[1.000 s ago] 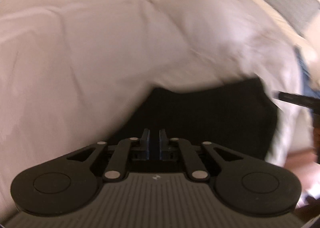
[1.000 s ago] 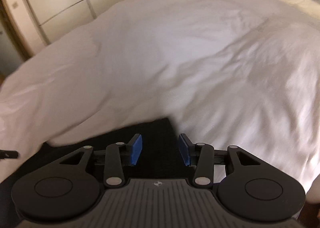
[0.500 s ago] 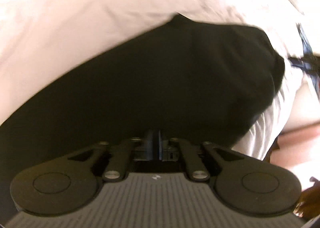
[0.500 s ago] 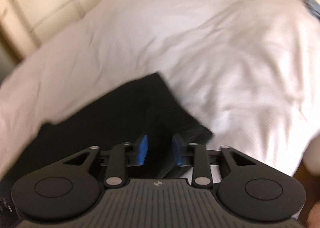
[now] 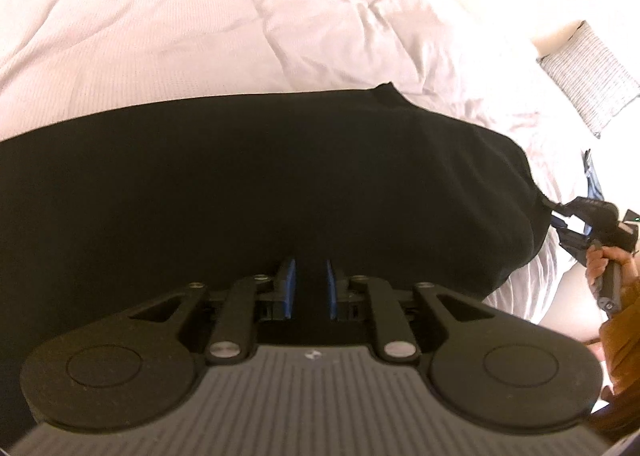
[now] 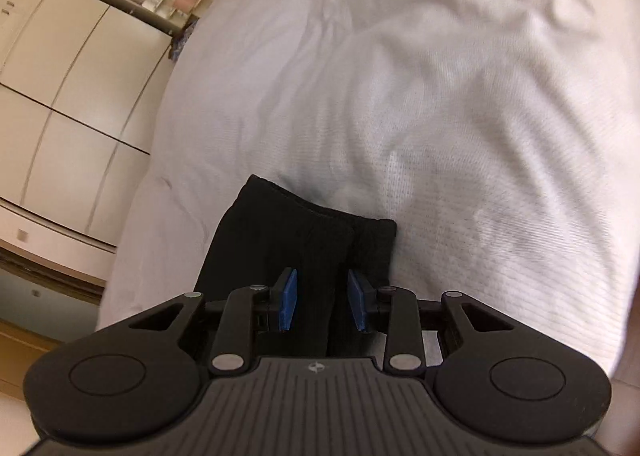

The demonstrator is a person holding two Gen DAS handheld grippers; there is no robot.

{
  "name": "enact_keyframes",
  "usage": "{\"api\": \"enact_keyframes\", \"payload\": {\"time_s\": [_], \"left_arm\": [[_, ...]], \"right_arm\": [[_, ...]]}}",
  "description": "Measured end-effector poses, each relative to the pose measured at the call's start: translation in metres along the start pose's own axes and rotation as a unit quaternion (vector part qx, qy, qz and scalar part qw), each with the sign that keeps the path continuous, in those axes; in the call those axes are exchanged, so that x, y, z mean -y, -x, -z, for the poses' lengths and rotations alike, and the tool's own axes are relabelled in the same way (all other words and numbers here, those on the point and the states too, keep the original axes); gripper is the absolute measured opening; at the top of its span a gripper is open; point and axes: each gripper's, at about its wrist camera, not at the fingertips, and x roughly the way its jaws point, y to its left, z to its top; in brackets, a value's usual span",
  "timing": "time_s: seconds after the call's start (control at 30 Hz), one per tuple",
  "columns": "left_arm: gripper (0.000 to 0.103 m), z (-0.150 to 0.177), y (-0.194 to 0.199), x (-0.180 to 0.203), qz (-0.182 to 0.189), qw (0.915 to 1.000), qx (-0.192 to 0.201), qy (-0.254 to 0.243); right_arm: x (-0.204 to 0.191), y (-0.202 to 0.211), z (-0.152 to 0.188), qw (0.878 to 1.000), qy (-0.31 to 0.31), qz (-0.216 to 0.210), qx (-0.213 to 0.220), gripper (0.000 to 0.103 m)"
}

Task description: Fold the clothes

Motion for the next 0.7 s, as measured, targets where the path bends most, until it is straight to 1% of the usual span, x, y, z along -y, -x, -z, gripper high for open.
{"api": "enact_keyframes", "payload": {"time_s": [0.03,0.07,0.13,0.23,0.3,0.37,0.4,0.43,0.5,0.57,0.6,0.67,0.7], "left_arm": [[0.012,0.003,0.001,-0.001,0.003,0.9999,0.009,-0.005],[0.012,0.005,-0.003,0.002,0.005,0.9998,0.015,-0.011],[0.012,0.01,0.0,0.0,0.01,0.999,0.03,-0.032],[0.013,0.018,-0.001,0.001,0.012,0.9971,0.047,-0.058],[0.013,0.026,0.004,-0.001,0.017,0.9962,0.063,-0.058],[0.013,0.036,0.017,-0.003,0.008,0.9968,0.068,-0.042],[0.013,0.042,0.027,-0.005,-0.003,0.9971,0.071,-0.03],[0.014,0.048,0.037,-0.007,-0.015,0.997,0.073,-0.018],[0.019,0.062,0.06,-0.015,-0.034,0.996,0.082,0.012],[0.021,0.077,0.079,-0.021,-0.054,0.9931,0.102,0.024],[0.021,0.084,0.089,-0.025,-0.064,0.9913,0.111,0.031],[0.021,0.097,0.104,-0.031,-0.078,0.9876,0.125,0.054],[0.021,0.103,0.11,-0.034,-0.082,0.9857,0.129,0.07]], "right_arm": [[0.001,-0.001,0.002,1.0,0.012,0.002,0.004,0.014],[0.002,-0.001,0.004,1.0,0.025,0.002,0.009,0.012],[-0.004,0.009,0.009,0.997,0.068,-0.014,0.04,0.01],[-0.016,0.029,0.02,0.984,0.144,-0.031,0.099,0.009],[-0.005,0.016,0.024,0.984,0.149,0.002,0.097,0.009],[0.009,-0.002,0.029,0.984,0.151,0.025,0.09,0.004],[0.01,0.0,0.033,0.983,0.151,0.026,0.098,0.004],[0.008,0.003,0.038,0.982,0.152,0.028,0.107,0.007],[-0.013,0.023,0.047,0.975,0.175,0.029,0.132,0.009],[-0.028,0.037,0.048,0.968,0.198,0.018,0.151,0.008],[-0.032,0.04,0.047,0.967,0.204,0.02,0.152,0.008],[-0.032,0.029,0.043,0.967,0.208,0.053,0.136,0.008],[-0.024,0.016,0.042,0.969,0.202,0.076,0.119,0.008]]}}
